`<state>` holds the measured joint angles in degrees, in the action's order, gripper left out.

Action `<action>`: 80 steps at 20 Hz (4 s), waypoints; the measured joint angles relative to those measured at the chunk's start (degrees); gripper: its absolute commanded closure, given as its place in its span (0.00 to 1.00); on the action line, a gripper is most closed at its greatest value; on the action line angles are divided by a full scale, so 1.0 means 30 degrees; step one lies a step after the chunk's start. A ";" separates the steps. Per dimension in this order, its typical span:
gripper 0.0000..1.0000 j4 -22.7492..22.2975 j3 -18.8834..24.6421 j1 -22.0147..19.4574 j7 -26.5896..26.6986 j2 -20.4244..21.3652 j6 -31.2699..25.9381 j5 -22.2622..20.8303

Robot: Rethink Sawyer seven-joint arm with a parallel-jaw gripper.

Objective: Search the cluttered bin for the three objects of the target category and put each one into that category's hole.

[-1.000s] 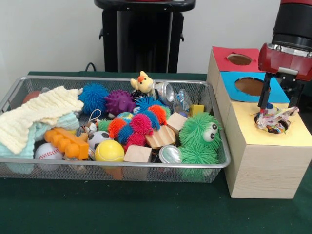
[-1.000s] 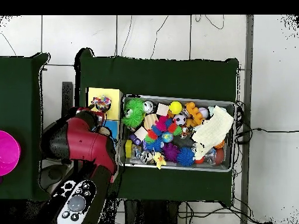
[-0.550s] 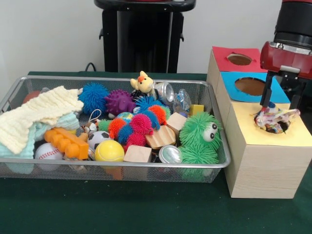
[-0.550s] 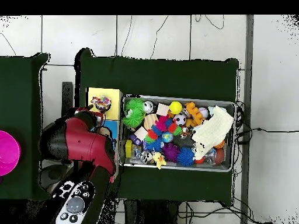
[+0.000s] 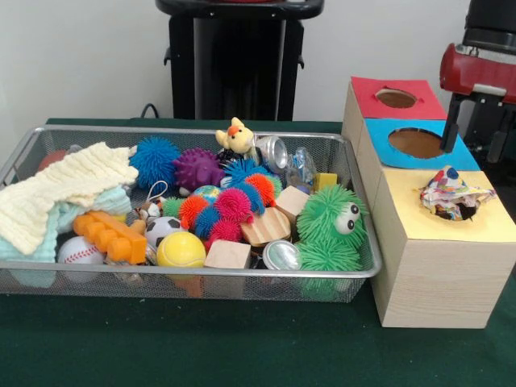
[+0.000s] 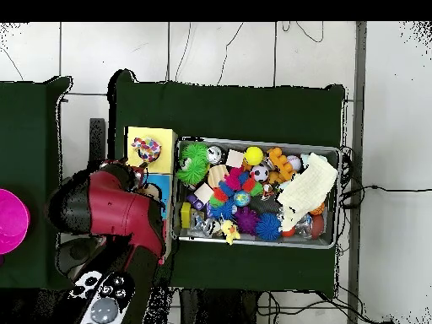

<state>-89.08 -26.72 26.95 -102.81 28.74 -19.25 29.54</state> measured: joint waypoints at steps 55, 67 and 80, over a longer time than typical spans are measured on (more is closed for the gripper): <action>1.00 0.1349 -0.0372 -0.1660 0.0000 0.0163 -0.0421 -0.0920; 1.00 0.1341 -0.0259 -0.1923 0.0000 -0.0921 0.1759 -0.1043; 1.00 0.1347 -0.0262 -0.1434 0.0000 -0.1817 0.1759 -0.1031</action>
<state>-85.04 -27.51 22.65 -102.81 23.28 -13.98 26.45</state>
